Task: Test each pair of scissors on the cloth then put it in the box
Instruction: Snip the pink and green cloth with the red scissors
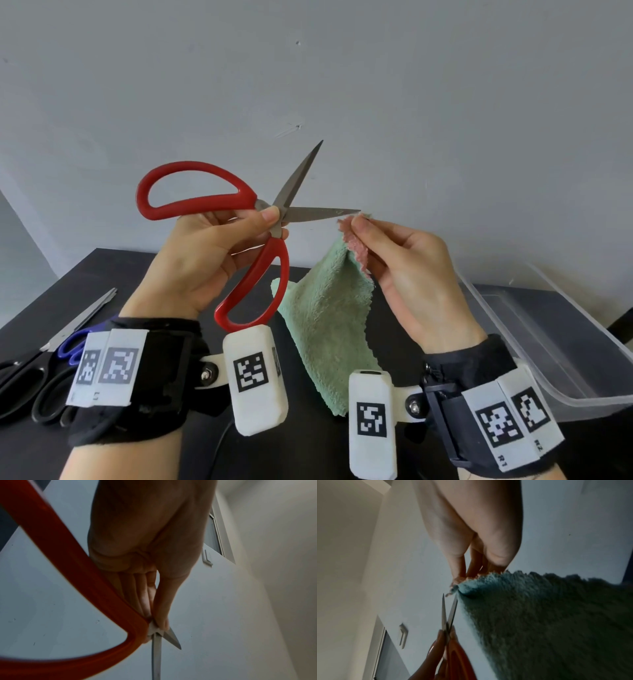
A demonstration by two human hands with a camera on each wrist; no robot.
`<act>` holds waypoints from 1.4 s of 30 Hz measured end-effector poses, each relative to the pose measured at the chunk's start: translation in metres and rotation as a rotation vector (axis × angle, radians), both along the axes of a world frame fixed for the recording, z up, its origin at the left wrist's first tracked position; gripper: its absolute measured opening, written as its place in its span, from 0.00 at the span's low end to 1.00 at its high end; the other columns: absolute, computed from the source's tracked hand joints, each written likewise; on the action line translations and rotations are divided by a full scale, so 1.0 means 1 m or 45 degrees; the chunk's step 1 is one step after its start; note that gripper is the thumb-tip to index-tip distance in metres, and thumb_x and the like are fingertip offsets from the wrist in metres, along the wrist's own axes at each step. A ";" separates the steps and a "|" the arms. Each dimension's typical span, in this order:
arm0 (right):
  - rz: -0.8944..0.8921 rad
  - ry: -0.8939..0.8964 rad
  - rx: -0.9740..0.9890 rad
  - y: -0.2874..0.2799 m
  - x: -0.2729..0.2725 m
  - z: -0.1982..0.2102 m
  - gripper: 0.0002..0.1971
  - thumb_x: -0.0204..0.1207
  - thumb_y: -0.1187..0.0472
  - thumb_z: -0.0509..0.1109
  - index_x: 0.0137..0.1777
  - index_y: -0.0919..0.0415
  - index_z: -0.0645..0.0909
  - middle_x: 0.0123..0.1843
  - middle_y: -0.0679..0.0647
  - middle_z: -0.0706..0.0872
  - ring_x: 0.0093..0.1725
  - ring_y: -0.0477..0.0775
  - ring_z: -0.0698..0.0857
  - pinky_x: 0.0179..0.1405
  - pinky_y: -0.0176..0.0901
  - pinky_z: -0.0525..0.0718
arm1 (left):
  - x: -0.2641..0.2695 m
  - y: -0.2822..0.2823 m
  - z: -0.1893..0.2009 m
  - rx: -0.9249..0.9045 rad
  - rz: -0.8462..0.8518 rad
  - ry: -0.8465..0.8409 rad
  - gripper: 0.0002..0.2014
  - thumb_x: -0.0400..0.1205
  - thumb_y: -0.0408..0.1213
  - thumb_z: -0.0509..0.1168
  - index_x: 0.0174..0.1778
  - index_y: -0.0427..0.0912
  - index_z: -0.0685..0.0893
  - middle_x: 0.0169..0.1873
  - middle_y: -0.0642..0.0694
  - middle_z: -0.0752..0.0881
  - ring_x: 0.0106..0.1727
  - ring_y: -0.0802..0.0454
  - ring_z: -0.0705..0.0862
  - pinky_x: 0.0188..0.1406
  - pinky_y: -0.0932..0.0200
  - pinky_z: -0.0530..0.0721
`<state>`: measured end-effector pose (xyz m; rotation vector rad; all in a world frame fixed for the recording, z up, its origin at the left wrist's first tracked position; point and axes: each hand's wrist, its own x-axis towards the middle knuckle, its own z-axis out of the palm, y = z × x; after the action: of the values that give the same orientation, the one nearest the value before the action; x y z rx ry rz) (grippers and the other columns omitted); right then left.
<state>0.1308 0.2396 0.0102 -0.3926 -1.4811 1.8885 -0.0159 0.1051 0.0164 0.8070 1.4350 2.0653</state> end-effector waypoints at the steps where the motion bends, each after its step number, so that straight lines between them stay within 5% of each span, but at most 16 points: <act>1: -0.006 0.006 0.001 -0.003 -0.001 0.001 0.06 0.65 0.59 0.74 0.37 0.58 0.92 0.42 0.55 0.92 0.45 0.49 0.90 0.50 0.41 0.87 | 0.001 0.001 0.000 0.001 -0.005 0.002 0.03 0.66 0.34 0.71 0.28 0.41 0.89 0.34 0.45 0.91 0.38 0.50 0.91 0.31 0.63 0.86; 8: -0.101 0.038 -0.006 -0.011 -0.004 0.001 0.08 0.72 0.64 0.73 0.35 0.57 0.92 0.40 0.54 0.92 0.44 0.48 0.90 0.49 0.41 0.88 | 0.009 0.007 0.002 0.009 -0.038 -0.016 0.03 0.66 0.33 0.71 0.32 0.38 0.89 0.35 0.42 0.91 0.39 0.47 0.91 0.32 0.62 0.87; 16: -0.298 -0.164 0.077 -0.012 -0.010 -0.003 0.08 0.73 0.60 0.75 0.34 0.59 0.91 0.37 0.57 0.92 0.43 0.54 0.90 0.47 0.46 0.88 | 0.010 0.007 0.003 -0.085 -0.038 0.031 0.21 0.65 0.32 0.73 0.50 0.23 0.83 0.40 0.35 0.91 0.40 0.44 0.92 0.34 0.61 0.87; 26: -0.383 -0.166 -0.017 -0.014 -0.011 -0.004 0.14 0.73 0.66 0.74 0.26 0.58 0.88 0.28 0.54 0.88 0.31 0.49 0.84 0.31 0.38 0.84 | 0.010 0.009 0.000 -0.143 -0.034 0.044 0.20 0.64 0.34 0.73 0.48 0.25 0.85 0.40 0.37 0.92 0.41 0.43 0.92 0.36 0.61 0.88; 33: -0.477 -0.164 0.019 -0.011 -0.011 -0.006 0.16 0.71 0.69 0.73 0.22 0.60 0.87 0.27 0.57 0.85 0.31 0.51 0.82 0.33 0.41 0.83 | 0.012 0.013 -0.002 -0.154 -0.015 0.069 0.20 0.64 0.35 0.74 0.48 0.25 0.85 0.41 0.35 0.91 0.42 0.41 0.91 0.39 0.58 0.89; 40: -0.559 -0.048 0.118 -0.003 -0.005 -0.005 0.17 0.71 0.78 0.67 0.20 0.76 0.75 0.18 0.61 0.76 0.25 0.54 0.77 0.34 0.30 0.83 | 0.006 0.007 -0.002 -0.161 0.036 0.106 0.19 0.64 0.36 0.75 0.47 0.26 0.85 0.39 0.37 0.91 0.42 0.43 0.92 0.38 0.59 0.88; 42: -0.620 -0.021 0.060 0.008 0.000 -0.003 0.20 0.73 0.75 0.70 0.19 0.66 0.80 0.19 0.55 0.80 0.26 0.52 0.79 0.29 0.31 0.82 | 0.000 0.000 -0.001 -0.098 0.092 0.044 0.15 0.65 0.34 0.74 0.43 0.29 0.84 0.36 0.40 0.91 0.41 0.44 0.92 0.35 0.61 0.87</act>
<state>0.1306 0.2479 0.0074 -0.6792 -1.2929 1.4636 -0.0160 0.1047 0.0156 0.7734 1.5735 2.0450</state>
